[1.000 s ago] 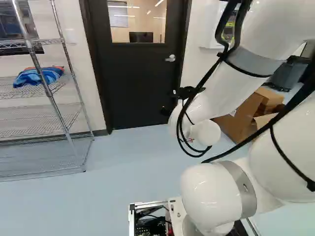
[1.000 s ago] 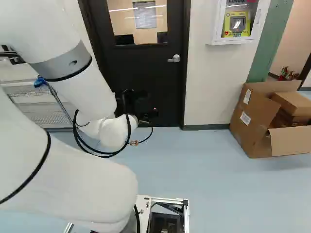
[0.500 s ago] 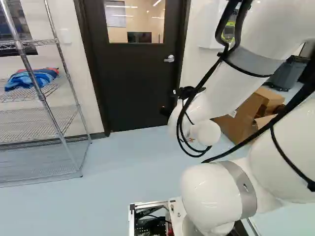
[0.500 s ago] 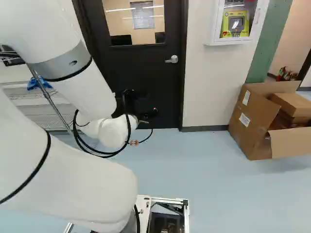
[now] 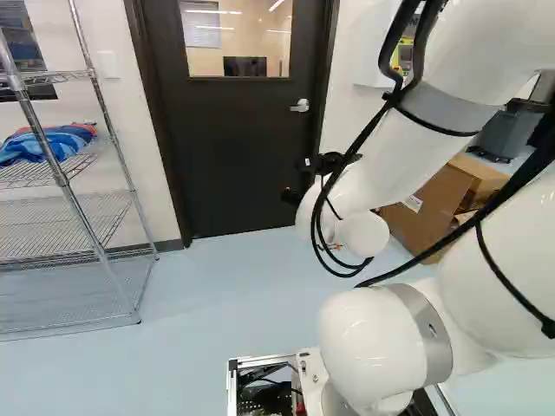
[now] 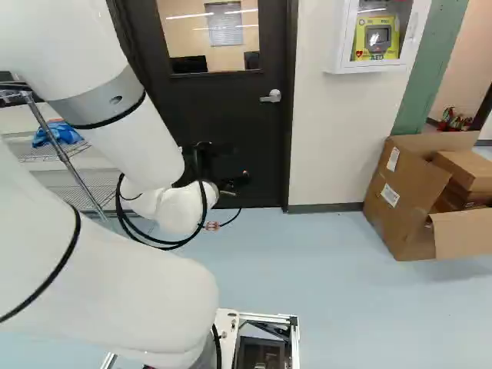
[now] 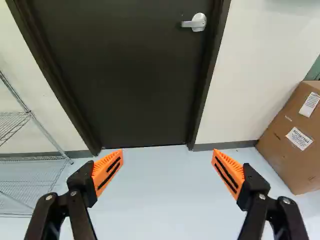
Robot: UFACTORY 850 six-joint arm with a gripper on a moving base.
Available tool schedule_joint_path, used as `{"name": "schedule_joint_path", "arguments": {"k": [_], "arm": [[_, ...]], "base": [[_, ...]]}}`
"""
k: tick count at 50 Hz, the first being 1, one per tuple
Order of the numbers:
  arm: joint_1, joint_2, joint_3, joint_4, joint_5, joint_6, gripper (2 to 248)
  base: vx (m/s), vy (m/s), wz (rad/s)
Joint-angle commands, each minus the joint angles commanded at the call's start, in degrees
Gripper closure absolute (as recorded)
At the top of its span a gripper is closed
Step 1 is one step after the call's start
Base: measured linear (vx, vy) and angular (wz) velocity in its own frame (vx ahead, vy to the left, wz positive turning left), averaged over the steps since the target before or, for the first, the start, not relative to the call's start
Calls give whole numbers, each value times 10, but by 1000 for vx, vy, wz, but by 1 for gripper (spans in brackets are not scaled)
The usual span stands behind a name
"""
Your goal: Open the door and move inside
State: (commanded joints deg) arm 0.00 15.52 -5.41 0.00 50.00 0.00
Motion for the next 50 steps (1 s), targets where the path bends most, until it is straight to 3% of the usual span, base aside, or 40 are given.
{"name": "schedule_joint_path", "arguments": {"k": [50], "arm": [[0,0,0,0,0,0,3]], "base": [[131,10,35]]}}
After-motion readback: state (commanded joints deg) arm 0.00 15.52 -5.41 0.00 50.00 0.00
